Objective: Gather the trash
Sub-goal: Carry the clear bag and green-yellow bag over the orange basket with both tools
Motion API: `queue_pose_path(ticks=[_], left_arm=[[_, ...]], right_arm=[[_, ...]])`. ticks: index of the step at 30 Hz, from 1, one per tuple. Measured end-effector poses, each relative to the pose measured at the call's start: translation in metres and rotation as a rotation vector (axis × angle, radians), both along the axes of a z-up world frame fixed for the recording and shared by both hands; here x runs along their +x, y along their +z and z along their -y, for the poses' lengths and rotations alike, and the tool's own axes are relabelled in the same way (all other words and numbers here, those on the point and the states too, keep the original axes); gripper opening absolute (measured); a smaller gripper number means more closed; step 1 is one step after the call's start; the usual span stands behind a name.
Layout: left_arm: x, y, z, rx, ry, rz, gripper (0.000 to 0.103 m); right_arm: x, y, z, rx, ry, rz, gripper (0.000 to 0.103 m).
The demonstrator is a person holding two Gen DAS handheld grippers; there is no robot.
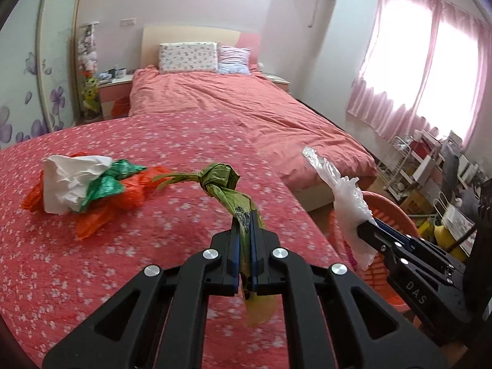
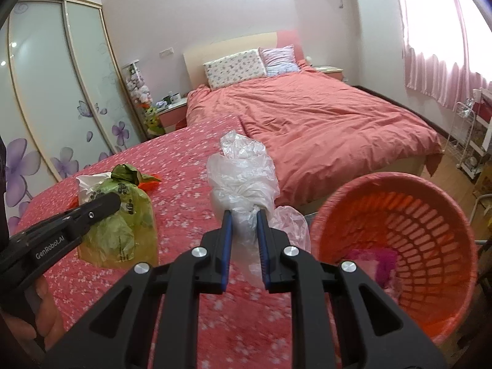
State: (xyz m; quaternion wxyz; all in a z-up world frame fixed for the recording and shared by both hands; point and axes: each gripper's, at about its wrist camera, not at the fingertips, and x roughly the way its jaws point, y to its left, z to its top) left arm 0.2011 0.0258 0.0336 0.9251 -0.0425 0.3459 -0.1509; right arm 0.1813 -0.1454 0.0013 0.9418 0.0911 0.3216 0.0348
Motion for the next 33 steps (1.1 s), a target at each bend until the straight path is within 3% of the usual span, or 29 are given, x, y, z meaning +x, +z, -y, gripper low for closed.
queue_pose_path(ticks=[33], left_arm=[[-0.03, -0.014, 0.154, -0.02, -0.344, 0.004, 0.005]], right_arm=[[-0.057, -0.023, 0.136, -0.002, -0.321, 0.01, 0.017]])
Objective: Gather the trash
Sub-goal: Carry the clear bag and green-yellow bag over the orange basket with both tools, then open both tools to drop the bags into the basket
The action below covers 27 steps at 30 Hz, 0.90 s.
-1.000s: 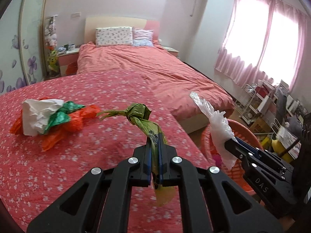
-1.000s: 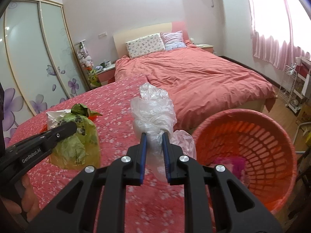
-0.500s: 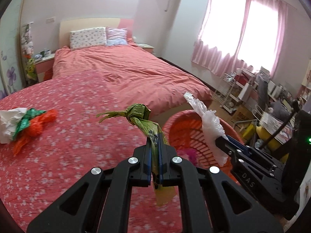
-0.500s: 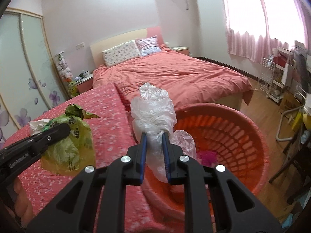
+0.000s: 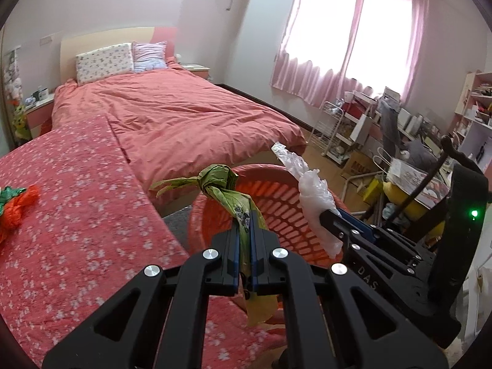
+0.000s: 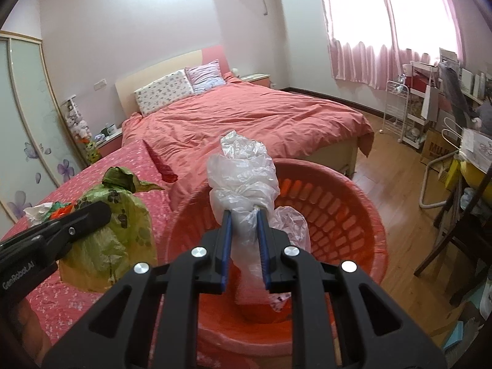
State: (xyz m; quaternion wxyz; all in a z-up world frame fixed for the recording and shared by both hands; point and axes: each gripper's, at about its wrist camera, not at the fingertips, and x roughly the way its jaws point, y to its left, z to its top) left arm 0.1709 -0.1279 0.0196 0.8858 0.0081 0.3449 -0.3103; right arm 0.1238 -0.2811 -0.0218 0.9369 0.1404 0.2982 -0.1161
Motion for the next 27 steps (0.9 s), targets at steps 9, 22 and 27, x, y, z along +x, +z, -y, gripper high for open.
queue_pose_path(ticks=[9, 22, 27], left_arm=[[-0.005, -0.005, 0.023, 0.004, -0.051, -0.005, 0.005], [0.001, -0.019, 0.033, 0.027, -0.086, -0.046, 0.005], [0.004, -0.025, 0.037, 0.044, -0.072, -0.067, 0.007]], right_arm=[[-0.004, -0.003, 0.015, 0.007, -0.043, 0.001, 0.017], [-0.002, -0.008, 0.033, 0.023, -0.075, -0.011, 0.018], [-0.002, -0.009, 0.037, 0.033, -0.083, -0.011, 0.022]])
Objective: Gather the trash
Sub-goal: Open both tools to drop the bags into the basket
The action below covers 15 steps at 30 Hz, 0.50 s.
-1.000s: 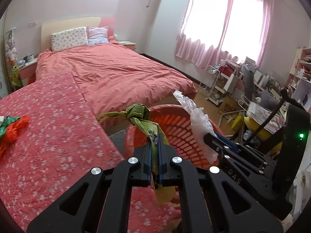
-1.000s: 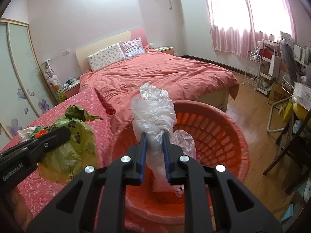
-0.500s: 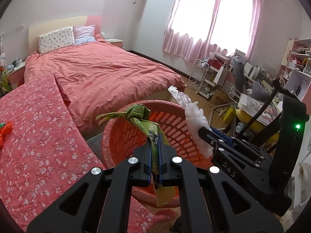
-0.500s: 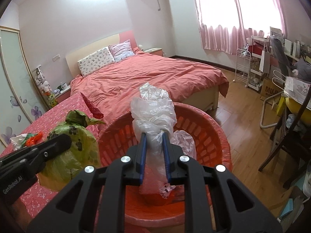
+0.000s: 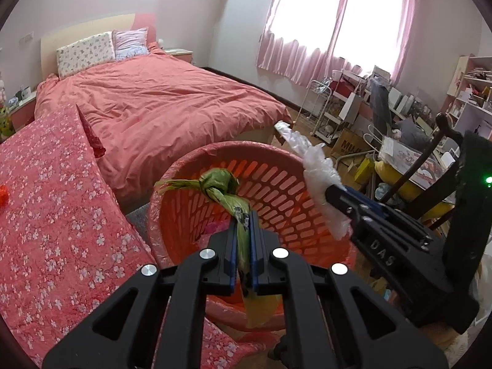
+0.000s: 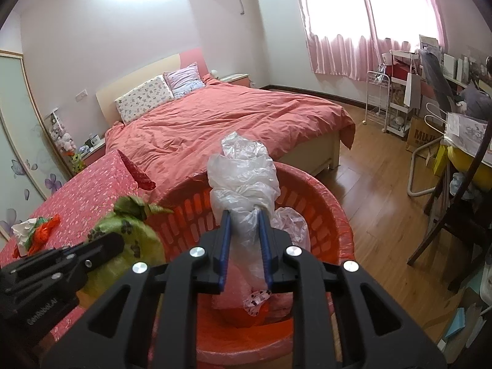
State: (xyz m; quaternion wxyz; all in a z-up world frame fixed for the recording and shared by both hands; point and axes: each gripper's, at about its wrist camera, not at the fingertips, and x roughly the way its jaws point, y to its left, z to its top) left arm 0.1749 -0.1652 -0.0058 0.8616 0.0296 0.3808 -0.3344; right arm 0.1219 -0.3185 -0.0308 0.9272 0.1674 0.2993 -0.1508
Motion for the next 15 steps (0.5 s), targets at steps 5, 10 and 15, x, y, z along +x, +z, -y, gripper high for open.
queue_pose_path(ticks=[5, 10, 15], left_arm=[[0.002, -0.004, -0.004, 0.01, 0.024, -0.016, 0.03], [0.003, -0.007, -0.014, 0.029, 0.061, -0.019, 0.038], [0.006, -0.009, -0.032, 0.044, 0.108, -0.019, 0.044]], right_arm=[[0.001, -0.002, -0.001, 0.001, 0.001, -0.009, 0.027], [0.001, -0.004, -0.003, -0.001, -0.005, -0.017, 0.037], [0.003, -0.004, -0.008, -0.018, 0.008, -0.021, 0.045]])
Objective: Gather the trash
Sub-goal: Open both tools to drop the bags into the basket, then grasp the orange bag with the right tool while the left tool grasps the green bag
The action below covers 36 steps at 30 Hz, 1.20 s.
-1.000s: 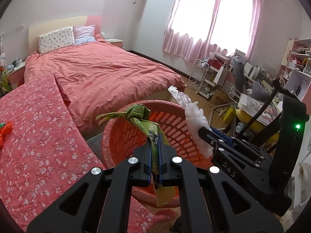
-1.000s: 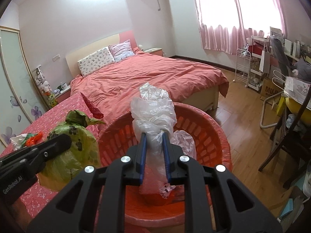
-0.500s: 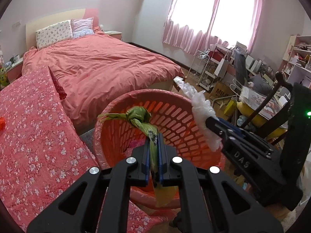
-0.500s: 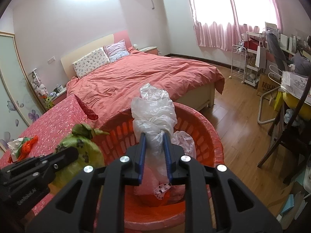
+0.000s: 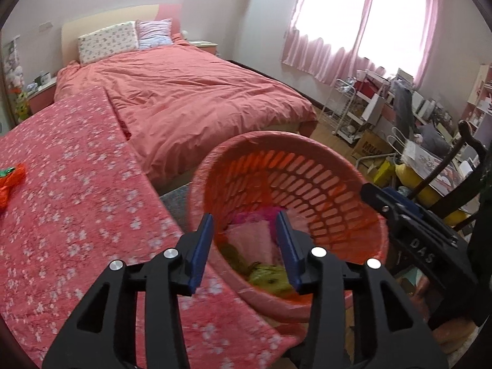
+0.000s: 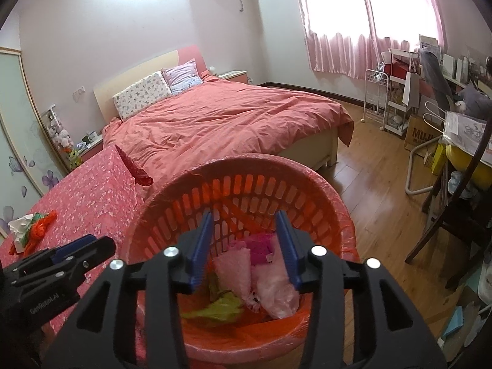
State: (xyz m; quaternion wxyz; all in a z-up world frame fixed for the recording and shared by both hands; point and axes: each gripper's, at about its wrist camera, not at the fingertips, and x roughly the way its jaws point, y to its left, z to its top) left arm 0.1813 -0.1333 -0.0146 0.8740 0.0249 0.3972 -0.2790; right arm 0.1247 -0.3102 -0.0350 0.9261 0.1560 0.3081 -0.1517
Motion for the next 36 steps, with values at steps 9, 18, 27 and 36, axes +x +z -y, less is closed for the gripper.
queue_pose_path(ticks=[9, 18, 27, 36], left_arm=[[0.008, 0.002, -0.06, 0.032, 0.122, 0.022, 0.054], [0.015, 0.008, -0.161, 0.045, 0.328, 0.042, 0.055], [0.007, 0.013, -0.277, 0.073, 0.548, 0.077, 0.055], [0.002, 0.012, -0.36, 0.068, 0.702, 0.06, 0.055]], right_arm=[[0.017, 0.006, -0.039, -0.025, 0.085, -0.013, 0.049], [0.052, 0.018, -0.128, -0.053, 0.271, -0.022, 0.049], [0.1, 0.018, -0.24, -0.049, 0.465, -0.067, 0.049], [0.152, 0.016, -0.337, -0.018, 0.58, -0.098, 0.031]])
